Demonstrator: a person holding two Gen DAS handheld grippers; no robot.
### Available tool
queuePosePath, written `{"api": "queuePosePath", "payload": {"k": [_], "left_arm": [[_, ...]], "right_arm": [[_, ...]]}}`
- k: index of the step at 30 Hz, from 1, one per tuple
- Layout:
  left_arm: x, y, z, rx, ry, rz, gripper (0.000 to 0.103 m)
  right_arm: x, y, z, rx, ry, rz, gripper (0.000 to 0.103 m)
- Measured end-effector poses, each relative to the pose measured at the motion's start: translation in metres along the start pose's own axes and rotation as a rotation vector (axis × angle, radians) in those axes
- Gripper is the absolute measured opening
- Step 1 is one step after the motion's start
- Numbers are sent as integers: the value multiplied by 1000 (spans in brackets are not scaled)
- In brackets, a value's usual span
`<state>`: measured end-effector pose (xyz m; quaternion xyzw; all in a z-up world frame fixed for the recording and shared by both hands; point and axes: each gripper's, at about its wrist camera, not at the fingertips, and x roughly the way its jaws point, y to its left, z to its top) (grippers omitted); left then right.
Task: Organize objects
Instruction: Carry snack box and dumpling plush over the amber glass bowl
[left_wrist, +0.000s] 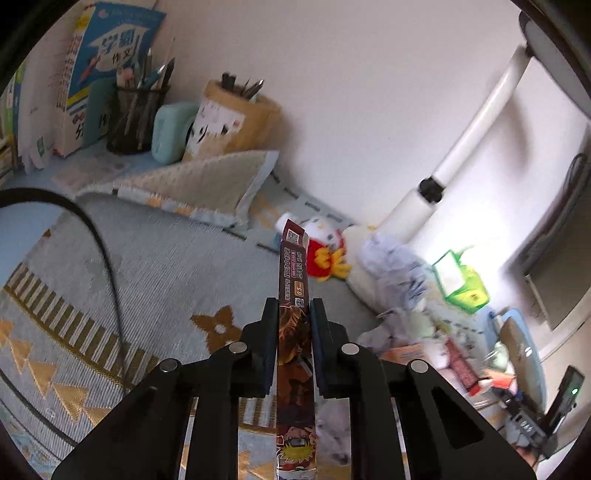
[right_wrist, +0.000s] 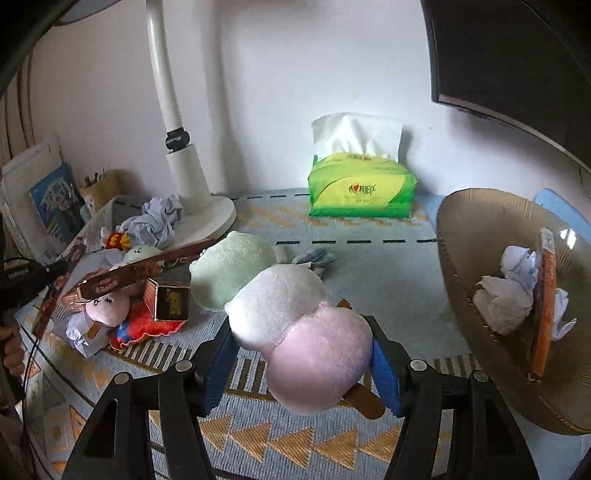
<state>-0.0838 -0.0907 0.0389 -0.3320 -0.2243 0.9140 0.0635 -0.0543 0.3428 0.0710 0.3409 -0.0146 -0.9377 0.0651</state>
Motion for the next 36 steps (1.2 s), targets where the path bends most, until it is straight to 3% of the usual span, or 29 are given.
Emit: {"api": "queuePosePath", "payload": {"k": [13, 18, 23, 27, 36], "left_arm": [[-27, -42, 19, 31, -60, -89, 13], [-33, -69, 25, 39, -70, -175, 13], [-39, -109, 34, 49, -83, -280, 13], [-40, -153, 35, 121, -96, -327, 13], [-20, -239, 13, 230, -31, -450, 13]], "right_arm": [[-38, -20, 15, 86, -66, 45, 64], [-61, -31, 24, 104, -106, 41, 65], [-81, -50, 31, 125, -131, 30, 65], [-97, -73, 34, 164, -156, 16, 65], [-120, -136, 27, 298, -181, 4, 65]]}}
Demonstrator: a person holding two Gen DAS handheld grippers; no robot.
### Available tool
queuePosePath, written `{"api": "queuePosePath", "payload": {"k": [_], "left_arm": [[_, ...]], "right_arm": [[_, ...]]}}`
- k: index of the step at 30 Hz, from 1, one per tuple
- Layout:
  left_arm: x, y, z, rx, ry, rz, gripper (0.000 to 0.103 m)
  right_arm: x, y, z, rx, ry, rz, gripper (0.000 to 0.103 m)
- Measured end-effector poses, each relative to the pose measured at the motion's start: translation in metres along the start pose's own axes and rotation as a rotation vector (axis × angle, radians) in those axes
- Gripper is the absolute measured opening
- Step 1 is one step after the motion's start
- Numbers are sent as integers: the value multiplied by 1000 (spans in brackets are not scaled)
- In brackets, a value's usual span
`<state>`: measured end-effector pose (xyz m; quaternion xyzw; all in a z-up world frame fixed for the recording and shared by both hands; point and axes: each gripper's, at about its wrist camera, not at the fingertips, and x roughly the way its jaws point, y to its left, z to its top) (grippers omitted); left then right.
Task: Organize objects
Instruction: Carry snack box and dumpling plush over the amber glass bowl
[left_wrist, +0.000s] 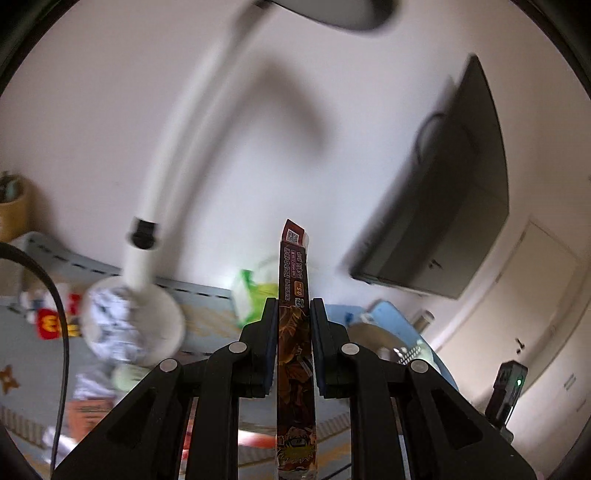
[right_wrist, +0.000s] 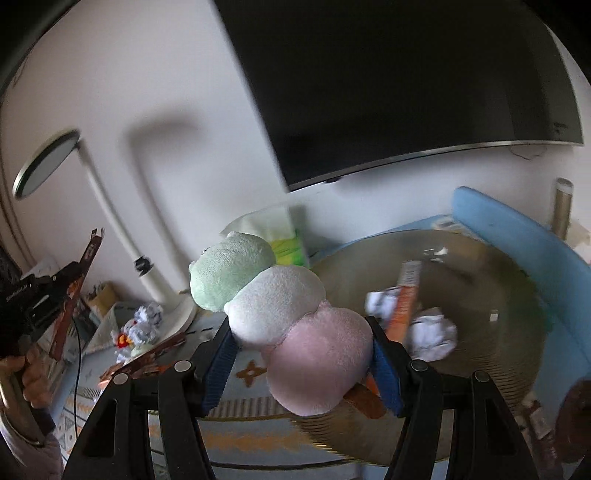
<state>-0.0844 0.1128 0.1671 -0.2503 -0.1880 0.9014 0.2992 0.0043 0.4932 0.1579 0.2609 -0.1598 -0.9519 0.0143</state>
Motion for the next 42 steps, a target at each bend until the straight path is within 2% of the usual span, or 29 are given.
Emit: {"api": "queuePosePath", "payload": {"k": [7, 17, 30, 42], "left_arm": [[43, -47, -16, 47, 77, -81, 13], [88, -90, -37, 99, 137, -145, 14], [152, -121, -59, 115, 230, -192, 13], [181, -129, -74, 134, 262, -195, 13]], "right_arm": [[-14, -44, 10, 60, -21, -55, 65], [-22, -92, 20, 116, -20, -131, 66], [-12, -109, 15, 109, 19, -176, 66], [6, -130, 23, 150, 34, -194, 66]]}}
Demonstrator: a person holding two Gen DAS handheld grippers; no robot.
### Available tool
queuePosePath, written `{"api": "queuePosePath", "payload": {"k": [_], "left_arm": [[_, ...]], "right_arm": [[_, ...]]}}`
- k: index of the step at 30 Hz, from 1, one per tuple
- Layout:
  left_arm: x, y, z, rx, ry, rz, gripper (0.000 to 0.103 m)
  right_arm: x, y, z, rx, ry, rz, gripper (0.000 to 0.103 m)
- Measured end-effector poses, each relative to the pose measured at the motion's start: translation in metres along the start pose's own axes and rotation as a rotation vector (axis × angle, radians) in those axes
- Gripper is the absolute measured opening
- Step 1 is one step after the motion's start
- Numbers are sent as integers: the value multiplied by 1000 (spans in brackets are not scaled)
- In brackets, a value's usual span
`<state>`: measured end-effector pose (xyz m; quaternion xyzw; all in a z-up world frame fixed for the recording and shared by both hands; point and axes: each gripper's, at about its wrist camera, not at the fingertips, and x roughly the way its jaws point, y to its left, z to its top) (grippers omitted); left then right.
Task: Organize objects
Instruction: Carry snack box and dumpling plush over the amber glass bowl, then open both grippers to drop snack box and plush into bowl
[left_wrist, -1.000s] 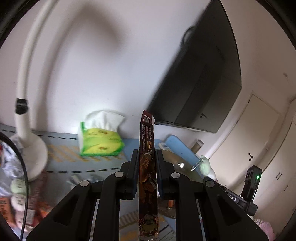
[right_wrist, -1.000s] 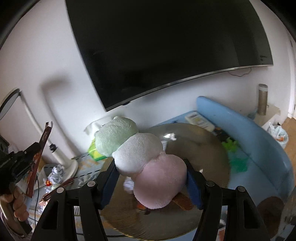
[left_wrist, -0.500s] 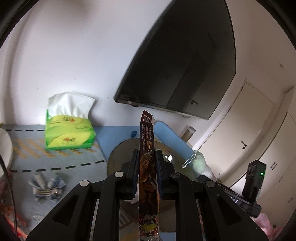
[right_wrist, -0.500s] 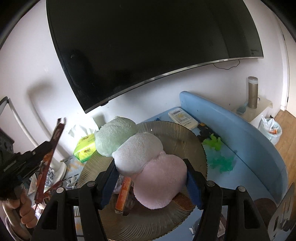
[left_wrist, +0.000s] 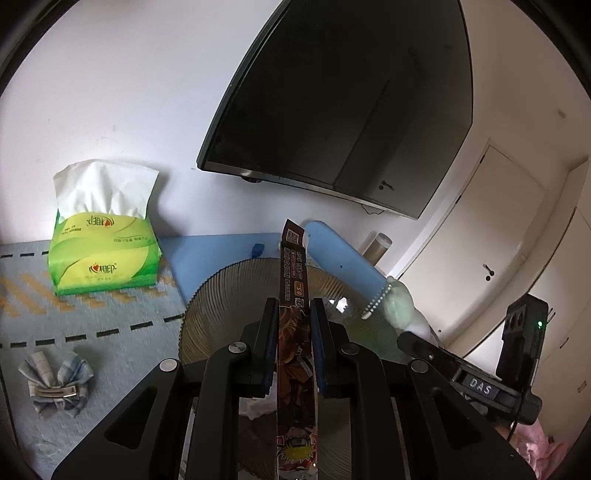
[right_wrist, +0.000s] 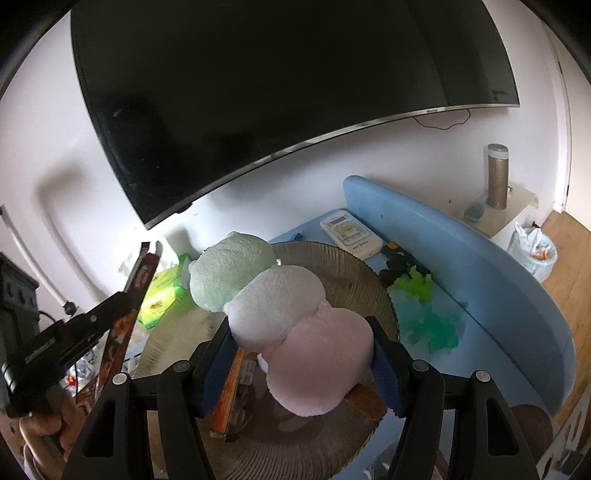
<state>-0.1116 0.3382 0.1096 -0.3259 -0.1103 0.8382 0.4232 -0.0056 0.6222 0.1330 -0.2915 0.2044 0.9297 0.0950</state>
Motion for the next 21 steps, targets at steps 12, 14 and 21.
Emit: {"api": "queuePosePath", "payload": {"k": [12, 14, 21], "left_arm": [[20, 17, 4, -17, 1, 21, 14], [22, 21, 4, -50, -6, 52, 32], [16, 10, 4, 31, -18, 156, 103]], "right_arm": [[25, 7, 3, 9, 12, -15, 67], [27, 8, 4, 8, 10, -32, 80], [31, 3, 5, 90, 42, 27, 103]]}}
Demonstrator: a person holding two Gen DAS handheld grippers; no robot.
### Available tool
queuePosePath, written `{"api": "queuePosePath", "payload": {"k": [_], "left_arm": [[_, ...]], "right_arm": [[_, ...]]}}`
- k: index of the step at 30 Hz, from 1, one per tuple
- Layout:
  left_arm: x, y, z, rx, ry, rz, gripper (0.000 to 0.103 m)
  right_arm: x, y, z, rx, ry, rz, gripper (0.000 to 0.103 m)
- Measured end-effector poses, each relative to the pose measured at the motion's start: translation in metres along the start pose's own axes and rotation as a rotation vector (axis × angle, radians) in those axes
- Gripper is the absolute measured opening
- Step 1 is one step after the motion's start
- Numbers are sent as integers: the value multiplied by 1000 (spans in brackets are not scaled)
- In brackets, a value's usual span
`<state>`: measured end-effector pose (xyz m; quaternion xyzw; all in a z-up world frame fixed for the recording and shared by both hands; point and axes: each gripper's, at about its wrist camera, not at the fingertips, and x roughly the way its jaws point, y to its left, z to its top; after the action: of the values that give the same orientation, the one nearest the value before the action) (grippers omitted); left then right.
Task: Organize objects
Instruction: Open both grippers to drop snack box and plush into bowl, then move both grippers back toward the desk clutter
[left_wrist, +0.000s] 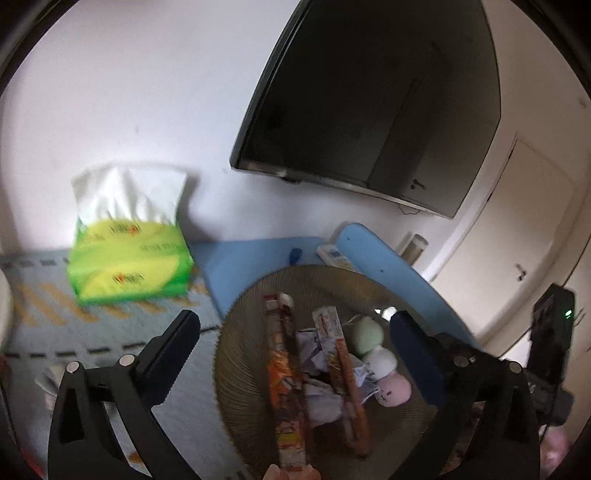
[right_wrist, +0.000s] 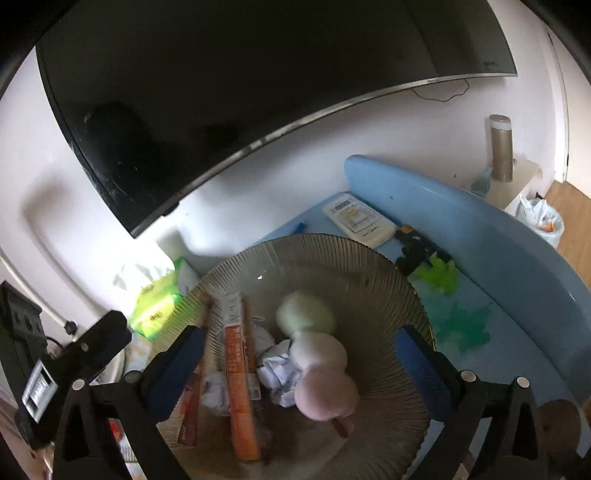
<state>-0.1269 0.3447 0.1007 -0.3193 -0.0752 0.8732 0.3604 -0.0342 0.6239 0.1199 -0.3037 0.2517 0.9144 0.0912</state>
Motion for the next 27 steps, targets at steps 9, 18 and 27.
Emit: {"api": "queuePosePath", "payload": {"k": [9, 18, 27], "left_arm": [[-23, 8, 9, -59, -5, -31, 103], [-79, 8, 18, -40, -64, -14, 103], [-159, 29, 25, -6, -138, 40, 103]], "right_arm": [[-28, 10, 3, 3, -74, -14, 103], [-68, 18, -5, 39, -115, 10, 103], [-107, 46, -16, 64, -202, 43, 103]]}}
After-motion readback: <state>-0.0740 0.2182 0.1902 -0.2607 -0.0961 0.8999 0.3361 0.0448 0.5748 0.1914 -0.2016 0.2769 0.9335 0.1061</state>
